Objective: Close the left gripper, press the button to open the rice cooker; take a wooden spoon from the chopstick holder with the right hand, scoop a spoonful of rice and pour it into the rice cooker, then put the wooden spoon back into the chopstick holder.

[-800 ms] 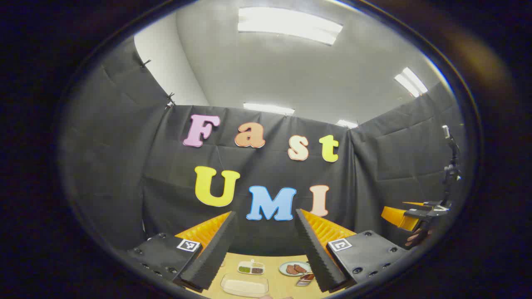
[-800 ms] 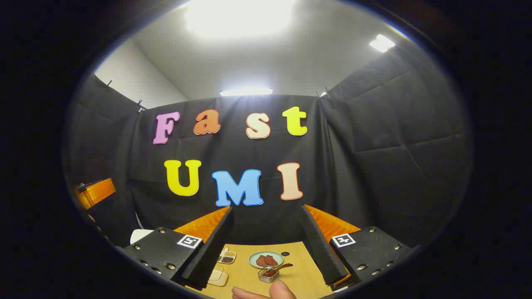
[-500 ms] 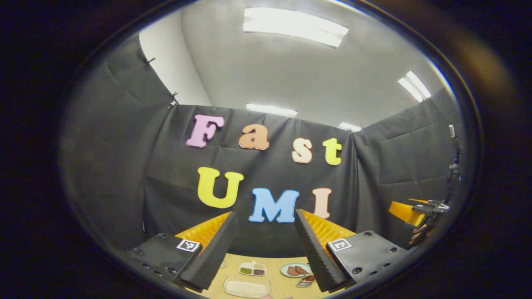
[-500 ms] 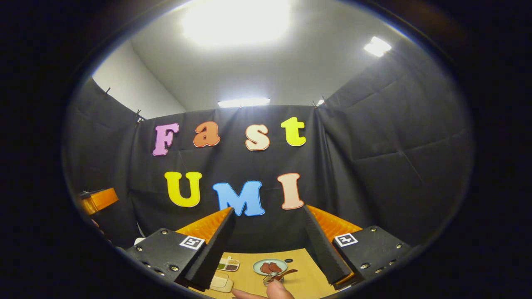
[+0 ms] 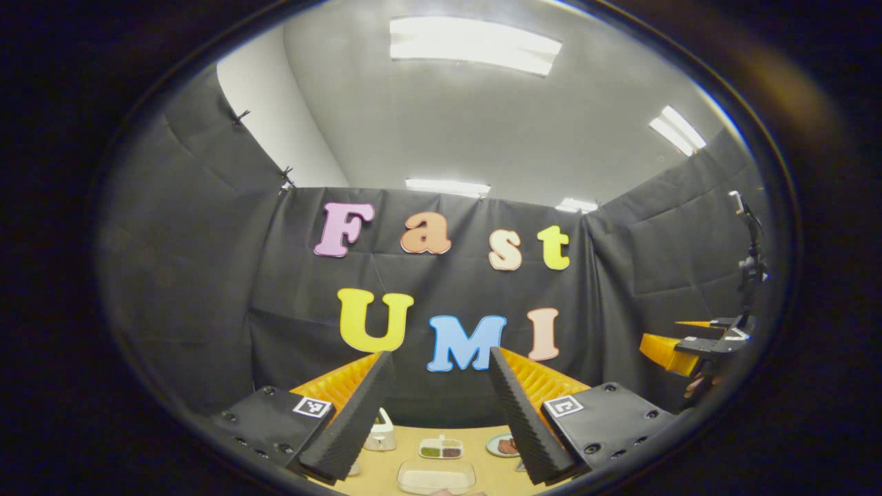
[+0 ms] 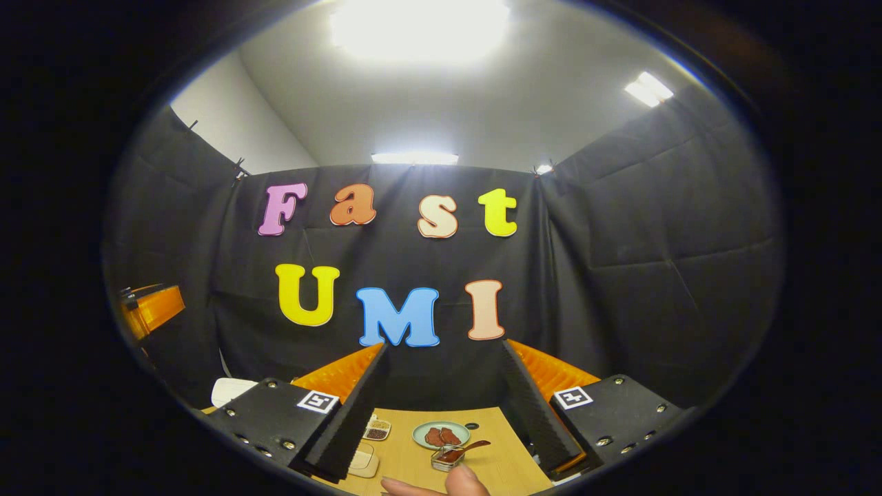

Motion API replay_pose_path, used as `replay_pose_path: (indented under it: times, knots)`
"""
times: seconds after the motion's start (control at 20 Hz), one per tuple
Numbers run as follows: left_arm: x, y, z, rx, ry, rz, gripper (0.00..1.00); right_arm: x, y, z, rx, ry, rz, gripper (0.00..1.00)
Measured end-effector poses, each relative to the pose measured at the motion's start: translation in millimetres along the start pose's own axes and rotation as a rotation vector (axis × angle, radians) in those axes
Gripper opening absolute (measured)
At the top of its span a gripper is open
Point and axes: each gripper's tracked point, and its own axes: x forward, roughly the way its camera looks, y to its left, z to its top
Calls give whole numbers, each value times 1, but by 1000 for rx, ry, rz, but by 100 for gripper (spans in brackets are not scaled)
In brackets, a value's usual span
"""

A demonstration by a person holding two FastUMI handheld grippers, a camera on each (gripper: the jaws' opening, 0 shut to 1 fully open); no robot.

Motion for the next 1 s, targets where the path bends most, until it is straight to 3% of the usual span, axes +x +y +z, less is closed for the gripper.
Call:
replay_pose_path:
  times: [0.1, 0.35, 0.4, 0.5, 0.75, 1.0]
  knots:
    - [-4, 10, 0, -3, 0, 18, 96, -2, 1, 1, -4, -8, -2, 97]
    - [-11, 27, -12, 5, 22, 63, 92, -3, 3, 0, -33, -19, 11, 97]
    - [-12, 29, -14, 6, 28, 73, 96, -3, 3, -1, -42, -21, 15, 97]
    - [-12, 30, -18, -5, 36, 93, 92, -3, 1, -1, -52, -27, 29, 97]
    - [-14, 21, -26, -10, 60, 132, 92, 3, -9, -3, -54, -53, 60, 97]
    - [-21, -1, -31, 28, 85, 165, 92, 13, -15, -33, -74, -14, 121, 97]
